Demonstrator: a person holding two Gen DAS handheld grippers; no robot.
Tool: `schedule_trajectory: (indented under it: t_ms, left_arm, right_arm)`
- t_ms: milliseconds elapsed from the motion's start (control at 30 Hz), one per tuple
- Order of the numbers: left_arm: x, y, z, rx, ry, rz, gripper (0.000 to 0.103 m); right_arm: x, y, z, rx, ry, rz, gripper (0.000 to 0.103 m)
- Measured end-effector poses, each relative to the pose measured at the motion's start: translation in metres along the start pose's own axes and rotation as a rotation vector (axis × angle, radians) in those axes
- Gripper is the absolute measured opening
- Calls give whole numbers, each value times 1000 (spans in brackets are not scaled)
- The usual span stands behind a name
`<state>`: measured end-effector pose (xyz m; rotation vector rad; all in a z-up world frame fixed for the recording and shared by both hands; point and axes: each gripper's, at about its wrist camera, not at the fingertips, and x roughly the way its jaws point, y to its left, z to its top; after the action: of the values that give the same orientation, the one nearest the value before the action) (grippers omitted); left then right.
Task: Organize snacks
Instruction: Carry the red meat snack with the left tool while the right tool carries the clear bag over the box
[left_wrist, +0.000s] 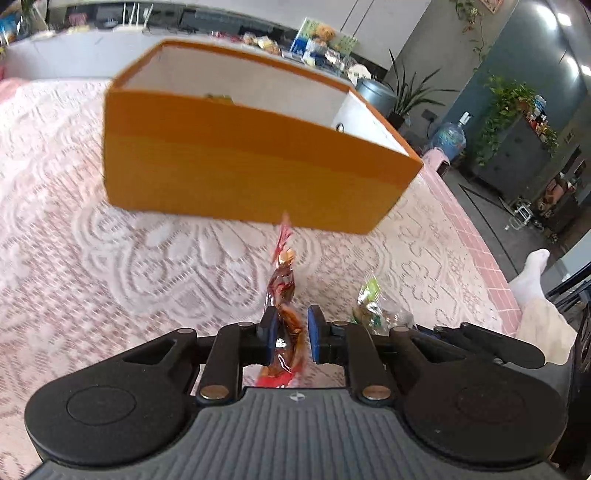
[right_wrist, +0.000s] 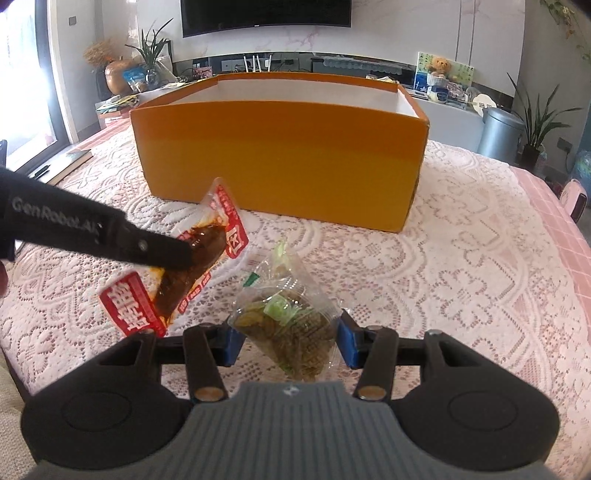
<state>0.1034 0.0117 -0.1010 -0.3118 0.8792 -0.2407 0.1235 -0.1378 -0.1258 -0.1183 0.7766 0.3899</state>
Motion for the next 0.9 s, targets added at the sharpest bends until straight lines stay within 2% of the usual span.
schedule_trajectory:
  t_ms: [33, 67, 200, 400, 500, 567, 900]
  left_arm:
    - [2, -1, 0, -2, 0, 7, 27]
    - [5, -2, 1, 0, 6, 20, 28]
    - [14, -6, 4, 14, 12, 65, 28]
    - [26, -7, 4, 21, 33, 75, 28]
    - [31, -7, 3, 18, 36, 99, 23]
    - [31, -8, 3, 23, 27, 120, 20]
    - [-5, -4, 3, -9, -66, 102, 19]
  right_arm:
    - [0, 0, 0, 3, 1, -1, 49]
    - [1, -1, 0, 7, 3, -2, 49]
    - [4, -2, 0, 16, 10, 1, 49]
    - [8, -2, 0, 11, 18, 4, 49]
    - [9, -2, 0, 8, 21, 0, 49]
    - [9, -3, 0, 8, 21, -5, 49]
    - [-1, -2, 4, -10, -10, -36, 49]
